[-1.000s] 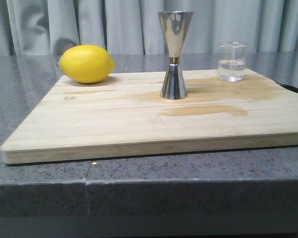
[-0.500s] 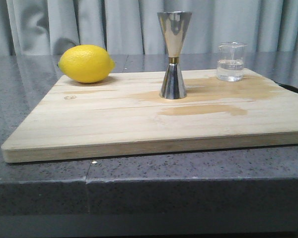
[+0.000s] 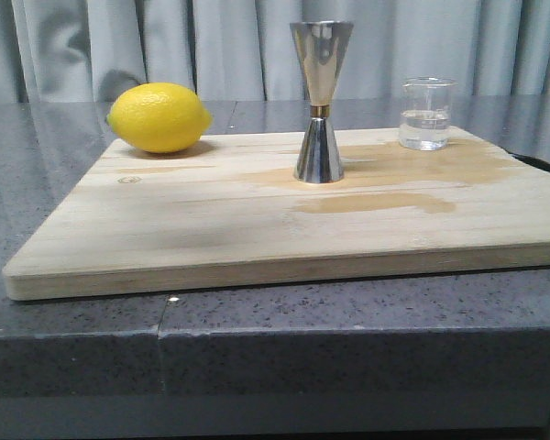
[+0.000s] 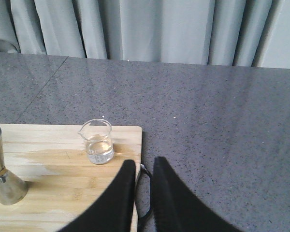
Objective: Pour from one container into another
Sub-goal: 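Reach the left gripper to the steel jigger and grasp its waist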
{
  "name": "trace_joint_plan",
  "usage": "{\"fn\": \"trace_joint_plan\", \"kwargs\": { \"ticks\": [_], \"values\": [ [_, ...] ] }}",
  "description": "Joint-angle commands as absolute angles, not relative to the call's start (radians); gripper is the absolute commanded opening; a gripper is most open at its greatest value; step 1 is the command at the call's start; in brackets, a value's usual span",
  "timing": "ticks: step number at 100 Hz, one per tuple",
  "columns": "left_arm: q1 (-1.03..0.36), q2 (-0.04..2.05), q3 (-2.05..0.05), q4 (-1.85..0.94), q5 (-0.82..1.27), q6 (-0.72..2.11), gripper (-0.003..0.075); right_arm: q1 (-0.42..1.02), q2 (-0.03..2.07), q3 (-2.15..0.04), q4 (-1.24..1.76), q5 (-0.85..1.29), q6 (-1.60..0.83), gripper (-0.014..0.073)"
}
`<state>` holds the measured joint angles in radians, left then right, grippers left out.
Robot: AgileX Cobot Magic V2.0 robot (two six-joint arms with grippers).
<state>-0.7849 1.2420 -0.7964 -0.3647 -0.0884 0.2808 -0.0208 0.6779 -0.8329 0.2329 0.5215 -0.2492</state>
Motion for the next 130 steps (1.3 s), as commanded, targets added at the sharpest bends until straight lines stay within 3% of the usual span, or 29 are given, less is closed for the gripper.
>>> {"fn": "trace_joint_plan", "kwargs": {
  "ticks": [1, 37, 74, 130],
  "values": [
    [-0.813, 1.291, -0.832, -0.379, -0.231, 0.282, 0.067, -0.02, 0.678, -0.868, 0.228, 0.438, -0.262, 0.0071],
    [-0.912, 1.509, -0.832, -0.381, -0.522, 0.2, 0.067, -0.02, 0.678, -0.868, 0.228, 0.431, -0.262, 0.0071],
    [-0.918, 1.634, -0.832, -0.343, -0.707, 0.091, 0.067, -0.02, 0.678, -0.868, 0.228, 0.431, -0.262, 0.0071],
    [-0.915, 1.788, -0.957, -0.26, -0.719, 0.037, 0.0666, -0.02, 0.678, -0.868, 0.228, 0.432, -0.262, 0.0071]
  ]
}}
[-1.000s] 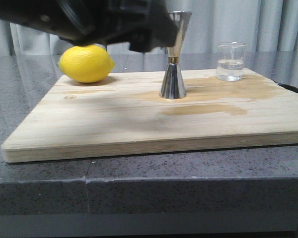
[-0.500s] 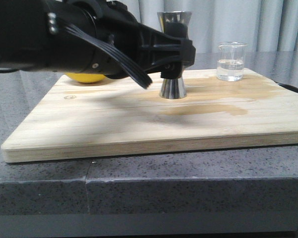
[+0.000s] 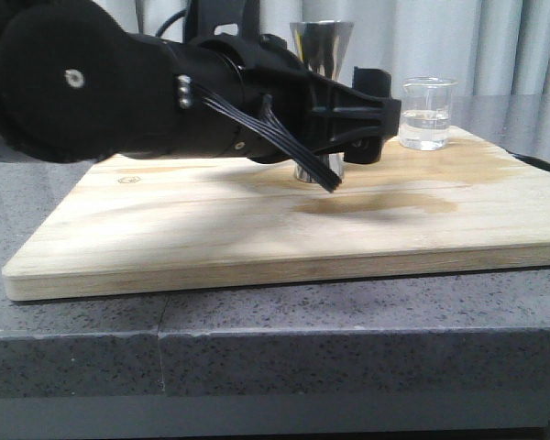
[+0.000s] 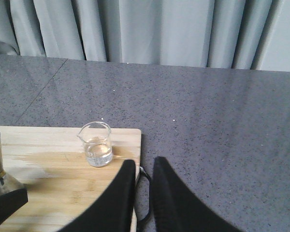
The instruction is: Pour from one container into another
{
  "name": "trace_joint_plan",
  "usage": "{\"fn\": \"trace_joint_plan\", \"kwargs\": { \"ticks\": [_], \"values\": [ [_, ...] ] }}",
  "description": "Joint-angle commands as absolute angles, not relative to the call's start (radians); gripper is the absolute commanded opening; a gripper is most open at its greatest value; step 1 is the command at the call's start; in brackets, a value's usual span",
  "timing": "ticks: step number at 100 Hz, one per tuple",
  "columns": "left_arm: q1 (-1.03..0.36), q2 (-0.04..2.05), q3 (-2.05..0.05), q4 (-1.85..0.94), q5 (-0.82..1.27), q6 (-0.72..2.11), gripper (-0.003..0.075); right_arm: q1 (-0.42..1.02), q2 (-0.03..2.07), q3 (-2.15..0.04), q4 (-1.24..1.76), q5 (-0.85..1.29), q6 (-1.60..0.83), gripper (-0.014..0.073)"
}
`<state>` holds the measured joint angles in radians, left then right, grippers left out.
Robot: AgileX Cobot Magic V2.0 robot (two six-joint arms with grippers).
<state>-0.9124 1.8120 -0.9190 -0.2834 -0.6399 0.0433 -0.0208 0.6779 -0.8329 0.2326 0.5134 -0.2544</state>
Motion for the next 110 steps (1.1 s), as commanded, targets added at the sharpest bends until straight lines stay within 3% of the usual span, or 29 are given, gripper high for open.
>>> {"fn": "trace_joint_plan", "kwargs": {
  "ticks": [1, 33, 90, 110],
  "values": [
    [-0.915, 1.79, -0.959, -0.258, -0.719, 0.037, 0.0663, -0.02, 0.678, -0.868, 0.228, 0.432, -0.262, 0.0071],
    [-0.911, 1.799, -0.965, -0.251, -0.747, 0.046, 0.0497, -0.02, 0.678, -0.868, 0.228, 0.434, -0.262, 0.0071],
    [-0.911, 1.799, -0.965, -0.251, -0.799, 0.046, -0.0016, -0.02, 0.678, -0.868, 0.228, 0.434, -0.262, 0.0071],
    [-0.915, 1.768, -0.965, -0.213, -0.761, 0.046, -0.0019, -0.02, 0.699, -0.849, 0.228, 0.379, -0.262, 0.0071]
  ]
}}
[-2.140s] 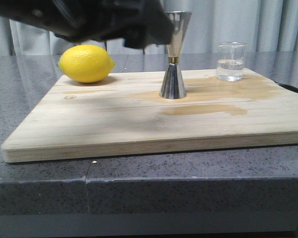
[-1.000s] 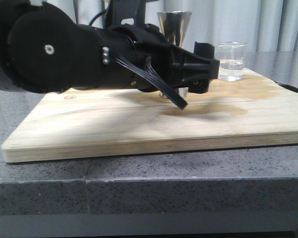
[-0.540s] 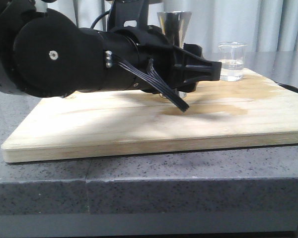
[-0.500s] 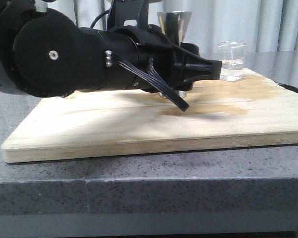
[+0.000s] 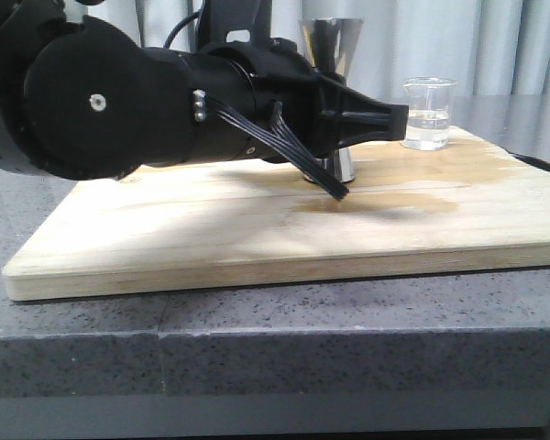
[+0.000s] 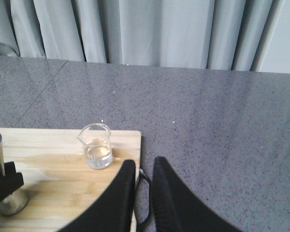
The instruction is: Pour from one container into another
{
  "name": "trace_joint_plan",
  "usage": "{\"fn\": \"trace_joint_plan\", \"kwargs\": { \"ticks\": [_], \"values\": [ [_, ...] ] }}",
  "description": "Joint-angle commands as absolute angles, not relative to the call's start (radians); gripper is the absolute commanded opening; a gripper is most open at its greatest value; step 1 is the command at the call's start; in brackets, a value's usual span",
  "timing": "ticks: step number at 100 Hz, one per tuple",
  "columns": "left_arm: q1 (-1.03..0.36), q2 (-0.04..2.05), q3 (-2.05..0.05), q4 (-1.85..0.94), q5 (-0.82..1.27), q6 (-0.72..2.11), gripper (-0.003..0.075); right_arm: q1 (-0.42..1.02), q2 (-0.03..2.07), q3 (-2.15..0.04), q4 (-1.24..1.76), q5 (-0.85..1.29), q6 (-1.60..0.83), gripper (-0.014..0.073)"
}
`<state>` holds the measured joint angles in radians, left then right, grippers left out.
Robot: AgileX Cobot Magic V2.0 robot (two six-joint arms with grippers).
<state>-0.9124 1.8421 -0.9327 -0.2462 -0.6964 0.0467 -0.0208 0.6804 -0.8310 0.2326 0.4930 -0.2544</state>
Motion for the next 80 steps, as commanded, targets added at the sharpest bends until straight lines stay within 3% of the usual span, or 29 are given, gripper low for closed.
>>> {"fn": "trace_joint_plan", "kwargs": {
  "ticks": [1, 14, 21, 39, 45, 80],
  "values": [
    [-0.916, 1.763, -0.965, -0.208, -0.757, 0.046, -0.0019, -0.02, 0.7, -0.845, 0.228, 0.371, -0.262, 0.0071],
    [-0.93, 1.689, -0.965, -0.196, -0.678, 0.046, -0.0019, -0.02, 0.753, -0.8, 0.228, 0.282, -0.262, 0.0081],
    [-0.93, 1.641, -0.965, -0.195, -0.634, 0.046, -0.0019, -0.019, 0.791, -0.783, 0.243, 0.244, -0.262, 0.0132],
    [-0.932, 1.525, -0.965, -0.195, -0.54, 0.046, -0.0019, 0.025, 0.899, -0.779, 0.268, 0.174, -0.262, 0.041],
    [-0.932, 1.494, -0.965, -0.195, -0.529, 0.046, -0.0019, 0.042, 0.937, -0.779, 0.268, 0.152, -0.262, 0.0458],
    [-0.932, 1.401, -0.965, -0.195, -0.476, 0.046, -0.0019, 0.188, 1.19, -0.709, 0.236, -0.11, -0.262, 0.0469]
  ]
}}
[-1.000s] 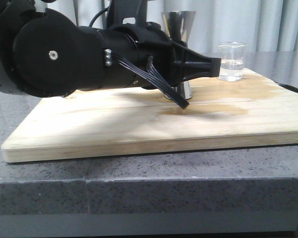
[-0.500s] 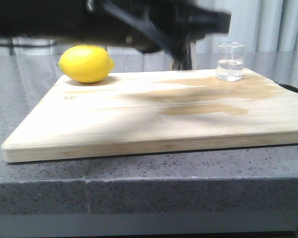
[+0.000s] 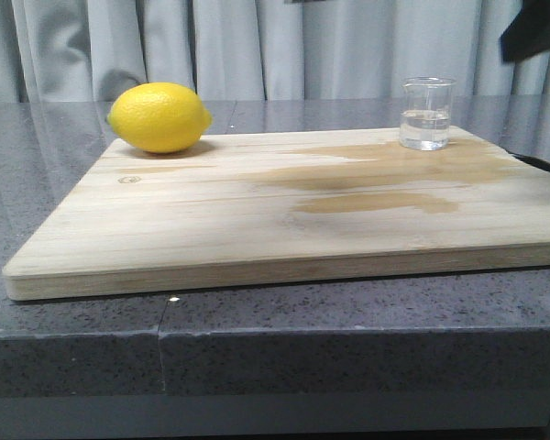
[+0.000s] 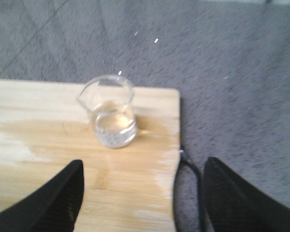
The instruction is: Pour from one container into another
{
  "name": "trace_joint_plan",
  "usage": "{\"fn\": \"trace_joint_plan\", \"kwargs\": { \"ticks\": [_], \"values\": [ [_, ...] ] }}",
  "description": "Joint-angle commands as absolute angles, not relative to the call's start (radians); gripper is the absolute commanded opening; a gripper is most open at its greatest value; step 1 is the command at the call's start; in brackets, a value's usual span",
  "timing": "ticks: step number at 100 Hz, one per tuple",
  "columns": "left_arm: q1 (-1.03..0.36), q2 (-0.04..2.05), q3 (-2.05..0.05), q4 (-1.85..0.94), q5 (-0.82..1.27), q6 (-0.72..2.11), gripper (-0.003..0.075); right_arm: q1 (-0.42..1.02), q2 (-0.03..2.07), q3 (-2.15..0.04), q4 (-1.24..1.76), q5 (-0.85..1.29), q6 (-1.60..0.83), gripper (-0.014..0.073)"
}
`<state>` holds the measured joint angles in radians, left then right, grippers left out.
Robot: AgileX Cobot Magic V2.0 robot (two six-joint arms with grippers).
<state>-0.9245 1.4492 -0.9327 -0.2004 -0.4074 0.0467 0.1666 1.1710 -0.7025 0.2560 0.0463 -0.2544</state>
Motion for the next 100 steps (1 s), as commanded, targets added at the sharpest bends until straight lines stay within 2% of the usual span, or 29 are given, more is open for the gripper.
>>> {"fn": "trace_joint_plan", "kwargs": {
  "ticks": [1, 26, 100],
  "values": [
    [-0.932, 1.399, -0.965, -0.195, -0.476, 0.046, -0.0019, 0.193, 1.192, -0.702, 0.232, -0.128, -0.262, 0.0469],
    [-0.932, 1.399, -0.965, -0.195, -0.47, 0.046, -0.0019, 0.262, 1.239, -0.572, 0.208, -0.42, -0.262, 0.0468],
    [-0.932, 1.399, -0.965, -0.195, -0.469, 0.046, -0.0019, 0.277, 1.496, -0.563, 0.1, -0.788, -0.156, 0.0468]
  ]
}}
